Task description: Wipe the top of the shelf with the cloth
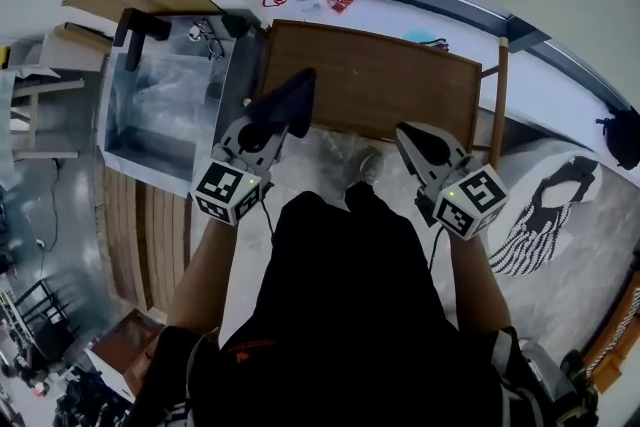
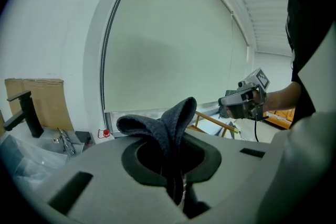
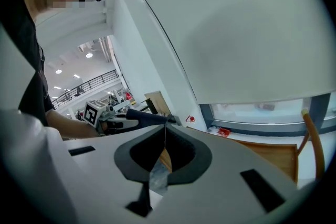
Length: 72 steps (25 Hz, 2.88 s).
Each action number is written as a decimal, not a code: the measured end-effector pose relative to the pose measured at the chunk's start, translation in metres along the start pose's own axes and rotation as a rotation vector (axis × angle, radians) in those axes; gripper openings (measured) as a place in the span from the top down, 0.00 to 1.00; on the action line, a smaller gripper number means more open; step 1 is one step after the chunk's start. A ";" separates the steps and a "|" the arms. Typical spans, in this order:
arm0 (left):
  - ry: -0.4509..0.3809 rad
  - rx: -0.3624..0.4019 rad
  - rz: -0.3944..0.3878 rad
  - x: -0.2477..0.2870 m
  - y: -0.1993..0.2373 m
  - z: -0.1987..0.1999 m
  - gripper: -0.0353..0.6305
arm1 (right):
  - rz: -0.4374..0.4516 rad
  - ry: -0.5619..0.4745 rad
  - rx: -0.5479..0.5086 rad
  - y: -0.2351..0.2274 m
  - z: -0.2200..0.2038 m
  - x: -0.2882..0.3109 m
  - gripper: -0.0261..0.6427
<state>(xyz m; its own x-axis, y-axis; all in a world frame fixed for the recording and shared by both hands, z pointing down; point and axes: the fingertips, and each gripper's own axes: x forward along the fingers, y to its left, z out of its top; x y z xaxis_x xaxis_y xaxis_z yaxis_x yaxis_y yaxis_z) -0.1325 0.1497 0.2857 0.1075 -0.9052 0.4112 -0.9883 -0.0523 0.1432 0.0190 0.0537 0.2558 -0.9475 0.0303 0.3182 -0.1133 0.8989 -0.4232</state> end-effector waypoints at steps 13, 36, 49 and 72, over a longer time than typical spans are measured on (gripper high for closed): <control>0.094 -0.039 0.019 0.057 0.068 -0.022 0.89 | -0.022 0.069 0.077 -0.048 -0.013 0.050 0.95; 0.252 -0.001 0.120 0.142 0.224 -0.069 0.89 | -0.137 0.201 0.182 -0.056 -0.064 0.150 0.95; 0.400 0.186 0.217 0.195 0.235 -0.117 0.89 | -0.144 0.251 0.234 -0.083 -0.094 0.137 0.95; 0.594 0.232 0.081 0.245 0.199 -0.204 0.89 | -0.179 0.255 0.317 -0.106 -0.128 0.102 0.95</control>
<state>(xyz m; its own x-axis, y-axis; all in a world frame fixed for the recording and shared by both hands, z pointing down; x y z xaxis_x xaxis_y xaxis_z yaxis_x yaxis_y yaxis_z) -0.2811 0.0032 0.5987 0.0070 -0.5255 0.8507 -0.9864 -0.1433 -0.0804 -0.0272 0.0173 0.4413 -0.8052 0.0288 0.5923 -0.3926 0.7227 -0.5688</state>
